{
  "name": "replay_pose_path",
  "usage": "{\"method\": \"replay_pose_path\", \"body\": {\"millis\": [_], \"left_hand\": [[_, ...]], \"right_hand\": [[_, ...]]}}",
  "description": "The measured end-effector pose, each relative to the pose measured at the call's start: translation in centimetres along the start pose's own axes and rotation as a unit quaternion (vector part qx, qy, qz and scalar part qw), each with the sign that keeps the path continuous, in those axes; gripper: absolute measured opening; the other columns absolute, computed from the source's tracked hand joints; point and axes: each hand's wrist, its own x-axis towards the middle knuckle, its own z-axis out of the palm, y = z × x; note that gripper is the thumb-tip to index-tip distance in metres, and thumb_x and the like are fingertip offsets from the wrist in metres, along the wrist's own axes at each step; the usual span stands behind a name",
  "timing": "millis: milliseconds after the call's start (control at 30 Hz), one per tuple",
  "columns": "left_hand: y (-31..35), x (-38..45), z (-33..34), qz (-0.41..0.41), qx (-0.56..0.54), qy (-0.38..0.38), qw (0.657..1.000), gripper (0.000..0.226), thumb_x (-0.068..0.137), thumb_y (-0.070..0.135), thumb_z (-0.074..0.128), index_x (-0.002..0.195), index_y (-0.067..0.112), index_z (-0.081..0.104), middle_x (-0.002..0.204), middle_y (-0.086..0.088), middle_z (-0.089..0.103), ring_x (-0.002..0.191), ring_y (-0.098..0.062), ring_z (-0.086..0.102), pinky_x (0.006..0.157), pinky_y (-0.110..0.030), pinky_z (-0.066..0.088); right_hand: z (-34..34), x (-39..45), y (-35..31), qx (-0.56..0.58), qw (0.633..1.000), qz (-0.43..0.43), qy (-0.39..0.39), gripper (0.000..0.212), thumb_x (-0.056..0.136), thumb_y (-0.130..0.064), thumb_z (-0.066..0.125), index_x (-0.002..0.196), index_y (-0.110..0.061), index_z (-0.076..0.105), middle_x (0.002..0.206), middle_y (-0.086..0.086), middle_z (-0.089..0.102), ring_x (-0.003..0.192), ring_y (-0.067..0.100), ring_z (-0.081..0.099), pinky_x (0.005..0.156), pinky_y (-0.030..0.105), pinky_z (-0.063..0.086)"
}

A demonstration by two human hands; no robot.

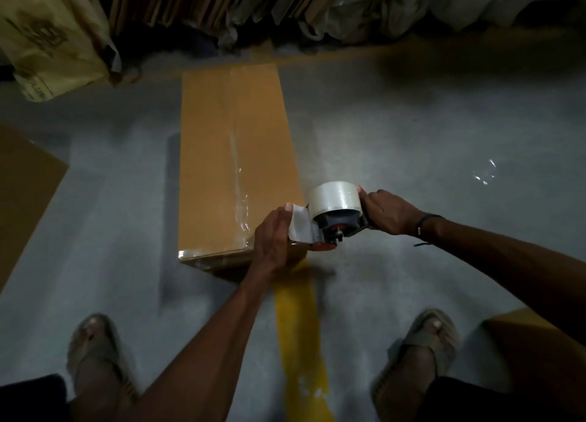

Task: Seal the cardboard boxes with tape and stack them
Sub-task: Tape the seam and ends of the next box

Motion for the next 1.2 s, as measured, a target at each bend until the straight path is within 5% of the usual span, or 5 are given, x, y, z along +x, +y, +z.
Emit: {"method": "replay_pose_path", "body": {"millis": [267,367,567,900,1200], "left_hand": [[0.6,1.1,0.9,-0.026,0.037,-0.072,0.996,0.078,0.084,0.085,0.04,0.084,0.01,0.061,0.084,-0.009,0.063,0.078,-0.02,0.058,0.081,-0.041,0.047],[1.8,3.0,2.2,-0.089,0.076,-0.139,0.983,0.103,0.062,0.106,0.045,0.087,0.007,0.063,0.089,-0.017,0.064,0.085,-0.031,0.065,0.084,-0.044,0.051],[2.8,4.3,3.1,-0.207,0.093,-0.125,0.966,0.151,0.033,0.103,0.068,0.151,0.017,0.029,0.152,-0.011,0.042,0.13,-0.037,0.051,0.102,-0.058,0.051],[3.0,3.5,3.5,-0.14,0.226,-0.121,0.957,0.093,0.063,0.089,0.041,0.129,0.024,0.045,0.13,-0.01,0.051,0.118,-0.031,0.049,0.101,-0.045,0.043],[1.6,4.3,2.2,-0.059,0.266,-0.131,0.953,0.027,0.091,0.029,0.066,0.108,0.019,0.048,0.114,-0.009,0.059,0.104,-0.03,0.058,0.084,-0.036,0.045]], "right_hand": [[-0.4,-1.5,3.4,-0.045,0.993,0.102,0.038,0.06,0.106,-0.043,0.027,0.145,-0.001,0.048,0.077,0.011,0.065,0.066,0.022,0.055,0.065,0.029,0.034],[0.2,-0.9,2.3,-0.044,0.995,0.082,0.026,0.092,0.1,-0.062,-0.006,0.09,-0.014,0.073,0.06,-0.005,0.063,0.059,0.009,0.057,0.065,0.026,0.037],[0.5,0.8,1.6,-0.046,0.996,0.079,0.019,0.093,0.1,-0.068,-0.002,0.073,-0.014,0.069,0.059,-0.004,0.065,0.061,0.011,0.063,0.07,0.03,0.043],[1.5,0.7,3.1,-0.15,0.98,0.106,0.075,0.12,0.074,-0.077,-0.03,0.13,-0.021,0.06,0.081,0.0,0.06,0.081,0.025,0.058,0.069,0.034,0.037],[8.9,-0.3,3.9,-0.014,0.949,0.277,0.147,0.051,0.106,-0.044,0.037,0.107,-0.002,0.065,0.107,0.025,0.064,0.099,0.042,0.062,0.077,0.041,0.046]]}}
